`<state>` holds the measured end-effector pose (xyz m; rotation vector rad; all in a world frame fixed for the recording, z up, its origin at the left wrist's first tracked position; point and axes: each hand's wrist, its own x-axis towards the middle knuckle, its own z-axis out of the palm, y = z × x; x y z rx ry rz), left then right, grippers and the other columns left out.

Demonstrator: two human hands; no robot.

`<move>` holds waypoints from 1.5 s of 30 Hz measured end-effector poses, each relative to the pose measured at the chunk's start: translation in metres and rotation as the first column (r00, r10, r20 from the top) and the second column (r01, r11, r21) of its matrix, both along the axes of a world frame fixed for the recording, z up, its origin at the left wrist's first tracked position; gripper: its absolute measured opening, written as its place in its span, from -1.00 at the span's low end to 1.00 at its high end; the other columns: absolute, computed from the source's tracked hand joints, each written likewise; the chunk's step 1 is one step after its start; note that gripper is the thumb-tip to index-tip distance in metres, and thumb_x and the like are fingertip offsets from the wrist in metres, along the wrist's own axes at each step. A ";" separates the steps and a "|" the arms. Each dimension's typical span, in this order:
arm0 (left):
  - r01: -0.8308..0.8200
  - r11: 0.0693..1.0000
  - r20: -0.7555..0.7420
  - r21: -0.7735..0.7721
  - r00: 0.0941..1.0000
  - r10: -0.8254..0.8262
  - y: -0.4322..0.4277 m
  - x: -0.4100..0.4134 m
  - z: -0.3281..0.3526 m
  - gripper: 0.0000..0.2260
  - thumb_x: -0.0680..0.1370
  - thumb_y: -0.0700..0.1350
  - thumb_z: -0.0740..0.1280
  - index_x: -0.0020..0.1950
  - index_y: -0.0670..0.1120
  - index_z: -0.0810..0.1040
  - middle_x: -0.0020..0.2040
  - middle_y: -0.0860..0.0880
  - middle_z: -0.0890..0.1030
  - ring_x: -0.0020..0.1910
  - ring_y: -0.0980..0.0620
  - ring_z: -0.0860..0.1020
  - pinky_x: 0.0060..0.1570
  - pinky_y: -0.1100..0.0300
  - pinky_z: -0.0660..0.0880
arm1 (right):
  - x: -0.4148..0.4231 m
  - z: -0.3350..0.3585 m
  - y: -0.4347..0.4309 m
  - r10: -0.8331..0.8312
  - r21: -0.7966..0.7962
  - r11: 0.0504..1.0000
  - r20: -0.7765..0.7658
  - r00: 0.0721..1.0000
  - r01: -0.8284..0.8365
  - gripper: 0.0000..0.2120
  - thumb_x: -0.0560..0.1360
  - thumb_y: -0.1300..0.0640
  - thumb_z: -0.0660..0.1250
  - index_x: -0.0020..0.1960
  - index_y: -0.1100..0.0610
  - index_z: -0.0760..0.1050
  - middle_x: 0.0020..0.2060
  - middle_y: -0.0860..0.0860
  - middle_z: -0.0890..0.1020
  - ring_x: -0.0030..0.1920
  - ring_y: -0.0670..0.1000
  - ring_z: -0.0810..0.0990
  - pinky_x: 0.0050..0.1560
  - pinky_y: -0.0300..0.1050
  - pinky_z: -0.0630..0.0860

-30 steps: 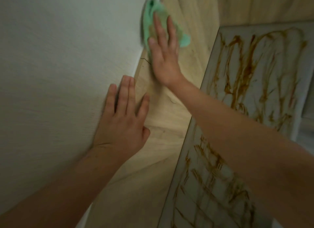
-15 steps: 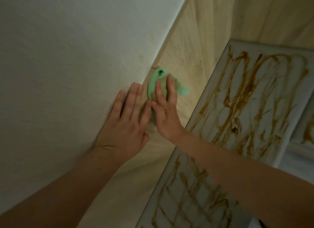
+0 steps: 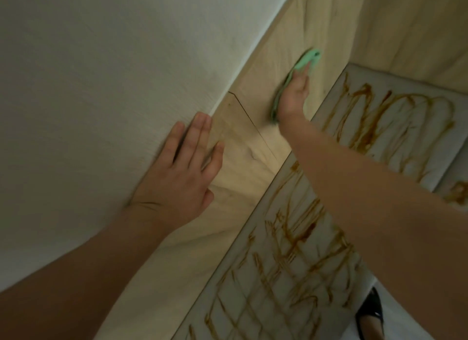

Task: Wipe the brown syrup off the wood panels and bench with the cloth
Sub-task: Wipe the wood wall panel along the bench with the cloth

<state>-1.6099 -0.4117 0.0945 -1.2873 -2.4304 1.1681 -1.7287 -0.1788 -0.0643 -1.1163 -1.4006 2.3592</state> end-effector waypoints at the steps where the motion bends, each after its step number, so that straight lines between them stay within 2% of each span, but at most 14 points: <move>1: -0.004 1.000 0.005 0.006 1.000 0.004 0.000 0.000 0.000 -0.29 0.57 0.14 0.12 0.65 -0.18 0.16 0.59 -0.49 -0.15 0.62 -0.42 -0.15 0.58 -0.33 -0.21 | 0.018 0.000 -0.019 0.033 -0.024 0.999 0.006 0.999 -0.032 -0.34 0.58 -0.28 -0.01 0.66 -0.26 0.01 0.67 -0.09 0.02 0.64 0.12 0.08 0.59 0.38 0.06; 6: 0.013 0.998 0.041 0.055 0.999 -0.016 0.000 -0.002 0.000 -0.30 0.54 0.10 0.21 0.62 -0.21 0.25 0.59 -0.50 -0.08 0.63 -0.42 -0.08 0.58 -0.33 -0.14 | 0.098 0.007 -0.090 0.254 -0.141 0.960 0.077 0.964 -0.242 -0.38 0.65 -0.33 -0.06 0.67 -0.26 -0.10 0.67 -0.14 -0.14 0.66 0.08 -0.01 0.59 0.25 0.01; 11: 0.022 0.999 0.036 0.036 0.999 -0.023 0.001 -0.003 0.001 -0.31 0.55 0.11 0.17 0.61 -0.20 0.25 0.59 -0.50 -0.08 0.62 -0.42 -0.10 0.58 -0.33 -0.21 | 0.079 0.058 -0.076 0.193 0.213 0.965 -0.192 0.962 -0.151 -0.47 0.75 -0.11 -0.04 0.66 -0.24 -0.14 0.67 -0.09 -0.20 0.66 0.00 -0.10 0.60 0.05 -0.09; 14: 0.014 1.000 0.012 -0.001 1.000 -0.014 -0.001 -0.001 0.000 -0.30 0.58 0.13 0.10 0.64 -0.20 0.15 0.58 -0.51 -0.15 0.62 -0.44 -0.15 0.56 -0.33 -0.26 | 0.028 0.048 -0.029 0.076 0.288 0.957 -0.180 0.981 -0.021 -0.48 0.75 -0.10 -0.06 0.68 -0.17 -0.08 0.68 -0.01 -0.08 0.66 0.06 -0.04 0.58 0.12 -0.04; 19: 0.031 0.999 -0.007 0.011 0.999 -0.031 -0.003 -0.001 -0.001 -0.30 0.58 0.14 0.06 0.65 -0.20 0.11 0.58 -0.51 -0.18 0.61 -0.45 -0.16 0.56 -0.34 -0.28 | 0.018 -0.043 -0.026 0.123 -0.257 0.964 0.186 0.975 -0.072 -0.16 0.53 -0.47 -0.10 0.69 -0.05 0.05 0.63 0.06 0.22 0.60 0.18 0.22 0.59 0.28 0.15; 23: 0.016 1.000 0.015 -0.011 1.000 -0.016 -0.003 -0.002 0.000 -0.30 0.59 0.16 0.02 0.65 -0.19 0.09 0.57 -0.51 -0.21 0.60 -0.47 -0.21 0.52 -0.35 -0.35 | 0.091 -0.044 -0.085 0.198 -0.472 0.879 0.236 0.951 -0.066 -0.36 0.68 -0.30 0.01 0.54 0.12 0.35 0.44 0.10 0.50 0.39 0.16 0.49 0.48 0.18 0.40; 27: 0.039 0.999 -0.012 -0.028 0.999 -0.040 -0.003 0.000 0.003 -0.30 0.61 0.18 -0.02 0.64 -0.23 0.10 0.56 -0.54 -0.19 0.59 -0.50 -0.18 0.50 -0.37 -0.39 | 0.141 -0.013 -0.080 0.203 -0.543 0.835 0.164 0.965 -0.084 -0.50 0.69 -0.13 0.15 0.44 0.20 0.47 0.30 0.17 0.62 0.30 0.19 0.60 0.37 0.22 0.52; 31: 0.039 0.998 -0.021 -0.042 0.999 -0.040 -0.004 0.001 0.005 -0.32 0.61 0.15 -0.12 0.65 -0.21 0.09 0.56 -0.53 -0.20 0.59 -0.50 -0.18 0.53 -0.36 -0.33 | 0.180 0.047 -0.042 0.303 -0.520 0.826 0.081 0.950 -0.219 -0.53 0.70 -0.07 0.07 0.25 0.20 0.63 0.17 0.20 0.70 0.16 0.21 0.69 0.21 0.17 0.59; 35: -0.043 0.999 0.042 -0.007 0.998 0.043 -0.002 0.010 0.017 -0.31 0.59 0.23 0.03 0.60 -0.17 0.23 0.59 -0.48 -0.15 0.61 -0.43 -0.21 0.56 -0.30 -0.23 | 0.209 0.102 -0.008 0.334 -0.406 0.868 0.052 0.941 -0.286 -0.57 0.70 -0.04 0.09 0.27 0.19 0.61 0.09 0.19 0.72 0.06 0.18 0.74 0.00 0.08 0.67; 37: -0.118 0.989 0.145 0.091 0.984 0.104 0.004 0.019 0.024 -0.39 0.57 0.21 0.10 0.51 -0.12 0.34 0.64 -0.37 -0.09 0.64 -0.33 -0.21 0.57 -0.26 -0.23 | 0.220 0.119 0.001 0.349 -0.339 0.885 0.030 0.937 -0.319 -0.57 0.70 -0.05 0.11 0.27 0.20 0.62 0.10 0.20 0.71 0.08 0.19 0.73 0.04 0.10 0.66; 40: -0.308 0.846 0.431 0.435 0.896 0.105 0.029 0.037 0.035 -0.57 0.59 0.09 0.22 0.39 -0.09 0.47 0.66 -0.20 0.09 0.65 -0.19 -0.02 0.59 -0.20 -0.06 | 0.234 0.140 0.007 0.416 -0.219 0.890 0.035 0.909 -0.399 -0.54 0.68 -0.10 0.17 0.35 0.19 0.58 0.21 0.23 0.67 0.20 0.22 0.67 0.23 0.21 0.61; 42: -0.625 0.536 0.707 0.568 0.703 0.071 0.052 0.048 0.044 -0.67 0.65 0.08 0.21 0.26 -0.10 0.56 0.48 -0.13 0.38 0.48 -0.15 0.34 0.43 -0.08 0.29 | 0.239 0.152 0.006 0.468 -0.104 0.882 0.062 0.882 -0.460 -0.52 0.64 -0.15 0.24 0.36 0.17 0.58 0.15 0.20 0.67 0.14 0.20 0.66 0.19 0.17 0.62; 44: -0.909 0.202 0.931 0.364 0.359 -0.065 0.074 0.056 0.055 -0.56 0.65 0.25 0.14 0.16 -0.07 0.58 0.17 -0.03 0.60 0.18 -0.07 0.58 0.19 -0.02 0.51 | 0.244 0.165 0.005 0.552 0.049 0.830 0.062 0.831 -0.555 -0.51 0.60 -0.22 0.28 0.32 0.11 0.60 0.07 0.15 0.64 0.06 0.14 0.62 0.11 0.11 0.60; 45: -0.961 0.123 0.961 0.249 0.230 -0.151 0.082 0.060 0.059 -0.50 0.63 0.33 0.12 0.16 -0.05 0.58 0.11 -0.01 0.64 0.10 -0.04 0.63 0.17 -0.05 0.57 | 0.245 0.170 0.005 0.597 0.138 0.789 0.059 0.800 -0.599 -0.53 0.61 -0.25 0.25 0.32 0.06 0.60 0.08 0.09 0.65 0.09 0.10 0.61 0.14 0.07 0.56</move>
